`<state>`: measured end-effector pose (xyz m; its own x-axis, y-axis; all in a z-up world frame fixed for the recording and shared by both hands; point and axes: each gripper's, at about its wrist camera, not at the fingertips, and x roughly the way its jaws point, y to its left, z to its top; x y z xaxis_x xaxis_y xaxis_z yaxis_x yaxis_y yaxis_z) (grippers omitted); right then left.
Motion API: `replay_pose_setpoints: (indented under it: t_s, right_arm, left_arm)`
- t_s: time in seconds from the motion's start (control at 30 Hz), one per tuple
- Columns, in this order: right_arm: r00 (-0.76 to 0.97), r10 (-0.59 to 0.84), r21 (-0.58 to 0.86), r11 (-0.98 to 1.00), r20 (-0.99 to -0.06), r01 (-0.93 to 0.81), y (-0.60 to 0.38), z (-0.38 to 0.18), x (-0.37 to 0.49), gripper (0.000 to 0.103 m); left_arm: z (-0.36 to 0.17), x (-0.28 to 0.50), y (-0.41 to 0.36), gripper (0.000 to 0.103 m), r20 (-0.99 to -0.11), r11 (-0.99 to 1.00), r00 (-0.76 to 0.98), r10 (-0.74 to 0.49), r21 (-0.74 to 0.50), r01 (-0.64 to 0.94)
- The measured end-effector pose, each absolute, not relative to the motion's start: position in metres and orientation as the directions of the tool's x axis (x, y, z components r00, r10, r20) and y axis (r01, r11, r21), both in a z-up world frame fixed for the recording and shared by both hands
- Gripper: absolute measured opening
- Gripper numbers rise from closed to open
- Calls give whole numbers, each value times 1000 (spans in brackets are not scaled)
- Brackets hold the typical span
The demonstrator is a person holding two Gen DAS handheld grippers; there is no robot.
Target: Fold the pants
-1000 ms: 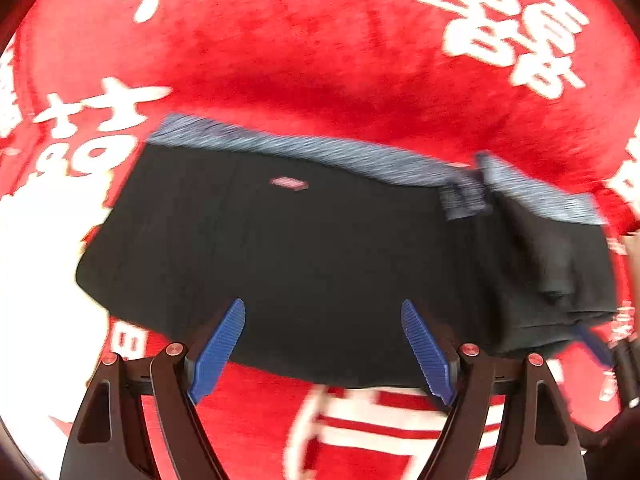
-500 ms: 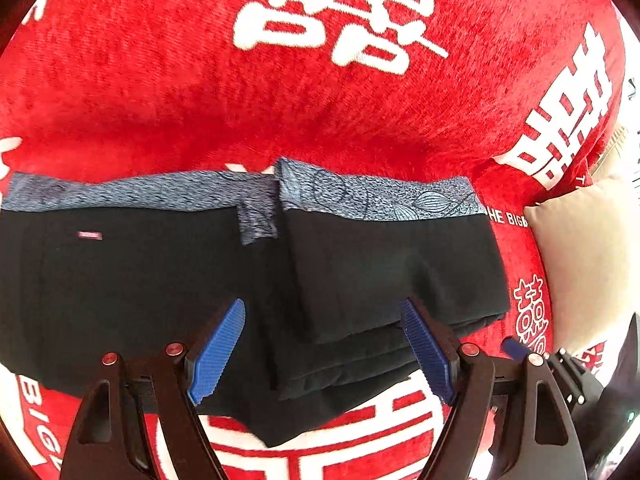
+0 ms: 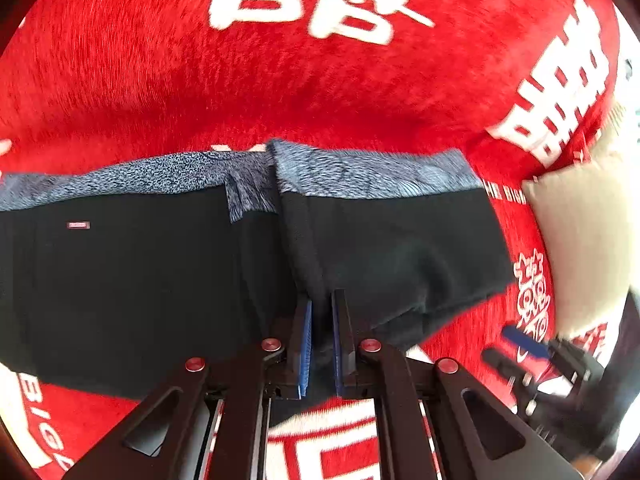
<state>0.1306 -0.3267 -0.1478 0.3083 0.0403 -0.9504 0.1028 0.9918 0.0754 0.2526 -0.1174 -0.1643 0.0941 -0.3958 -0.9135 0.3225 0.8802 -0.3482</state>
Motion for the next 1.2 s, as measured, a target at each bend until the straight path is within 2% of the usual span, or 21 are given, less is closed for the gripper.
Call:
replay_pose_setpoints:
  t_s: [0.33,0.7,0.73,0.8,0.83,0.87,0.93,1.2]
  right_arm:
    - [318,2,60,983,-948,172,-361,-141,139,43]
    - [368,11,89,977,-930,195,-383,-148,241,43]
    - [350,19,86,981,-936,176,-377,-155,246,44]
    - [297,-40,-2,992,-954,127,-361,-177,249,49]
    - [279,-79,-55,994,-957,91,-352,-185,247,51]
    - [282,-128,-121,992,-951,43,-340,-189,242,51]
    - [298,-126,-133,991,-946,-5,-328,-185,233,51]
    - [309,84,69,996,-947,-59,-287,-153,219,51]
  left_arm:
    - [-191,223,-113,10,-933,896,92,-348,-302,326]
    - [-177,227,-125,11,-944,924,160,-289,-231,305]
    - [-177,227,-126,14,-946,927,161,-281,-224,302]
    - [-176,226,-127,50,-950,935,174,-258,-201,291]
    - [-171,225,-125,78,-949,944,205,-239,-178,278]
    - [-165,223,-124,81,-943,948,239,-234,-166,271]
    - [-160,222,-122,81,-939,946,245,-241,-171,276]
    - [-157,213,-97,81,-952,967,237,-195,-146,210]
